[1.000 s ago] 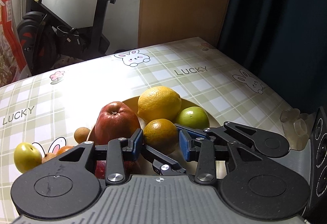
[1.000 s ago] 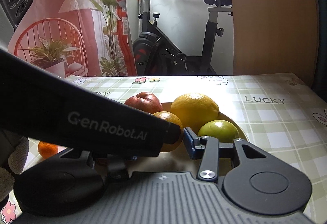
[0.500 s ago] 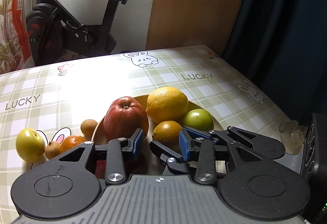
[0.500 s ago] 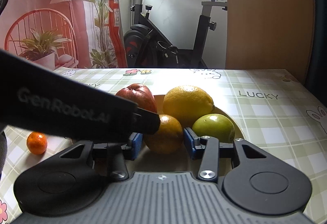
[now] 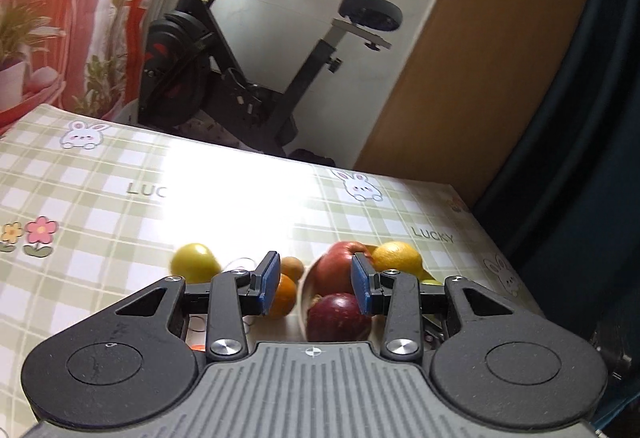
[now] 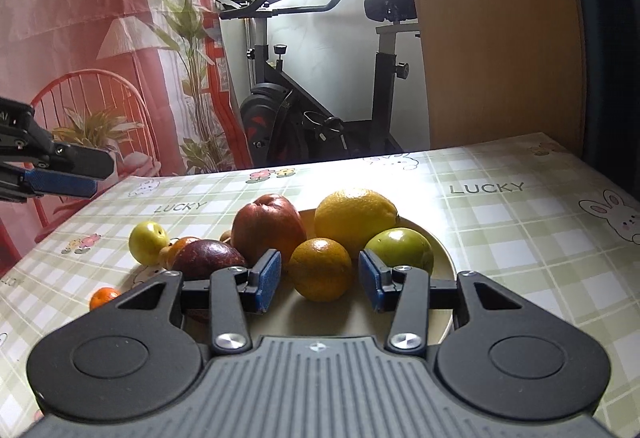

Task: Organize fruits
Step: 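Move the left tool back over the small tangerine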

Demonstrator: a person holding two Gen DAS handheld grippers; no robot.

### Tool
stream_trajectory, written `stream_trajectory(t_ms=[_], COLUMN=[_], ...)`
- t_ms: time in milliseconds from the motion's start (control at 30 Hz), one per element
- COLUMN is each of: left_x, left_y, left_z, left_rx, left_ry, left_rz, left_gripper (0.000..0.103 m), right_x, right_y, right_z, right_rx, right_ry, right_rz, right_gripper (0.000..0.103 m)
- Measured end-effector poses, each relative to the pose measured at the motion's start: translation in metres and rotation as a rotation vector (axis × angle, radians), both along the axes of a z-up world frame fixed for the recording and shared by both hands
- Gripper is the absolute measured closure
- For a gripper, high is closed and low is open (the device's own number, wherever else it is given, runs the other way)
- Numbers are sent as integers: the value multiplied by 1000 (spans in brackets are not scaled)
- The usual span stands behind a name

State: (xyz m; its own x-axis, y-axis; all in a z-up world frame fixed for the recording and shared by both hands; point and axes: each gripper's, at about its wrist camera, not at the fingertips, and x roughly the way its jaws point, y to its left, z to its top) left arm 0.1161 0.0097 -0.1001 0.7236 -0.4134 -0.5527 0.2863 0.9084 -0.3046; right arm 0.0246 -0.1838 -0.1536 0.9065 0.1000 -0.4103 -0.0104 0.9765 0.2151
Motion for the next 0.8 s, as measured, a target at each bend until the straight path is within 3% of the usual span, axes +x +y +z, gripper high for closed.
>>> stream_trajectory(t_ms=[167,267,433,500,633,800], left_x=[-7,-13,-16,-19,-23,-17], left_y=[23,35,52,55,61,79], left_z=[19,29,49,54,50,28], left_rx=[52,101,104,109,116,93], left_ry=[7,-7,-40,-65,-77,-18], left_rz=[52,62,45,41,34,60], left_gripper=[61,54,53,46,46,46], right_x=[-8,-6,6,10,17,22], right_y=[10,23,49,58,78,100], right_z=[36,56,83,91,93,75], right_rx=[4,-8,-34,-31,-57,-89], right_ry=[-23,-33,-46,-47,-41,2], right_rz=[71,115,180,196,238,291], right_gripper=[55,51,42,41,41,41])
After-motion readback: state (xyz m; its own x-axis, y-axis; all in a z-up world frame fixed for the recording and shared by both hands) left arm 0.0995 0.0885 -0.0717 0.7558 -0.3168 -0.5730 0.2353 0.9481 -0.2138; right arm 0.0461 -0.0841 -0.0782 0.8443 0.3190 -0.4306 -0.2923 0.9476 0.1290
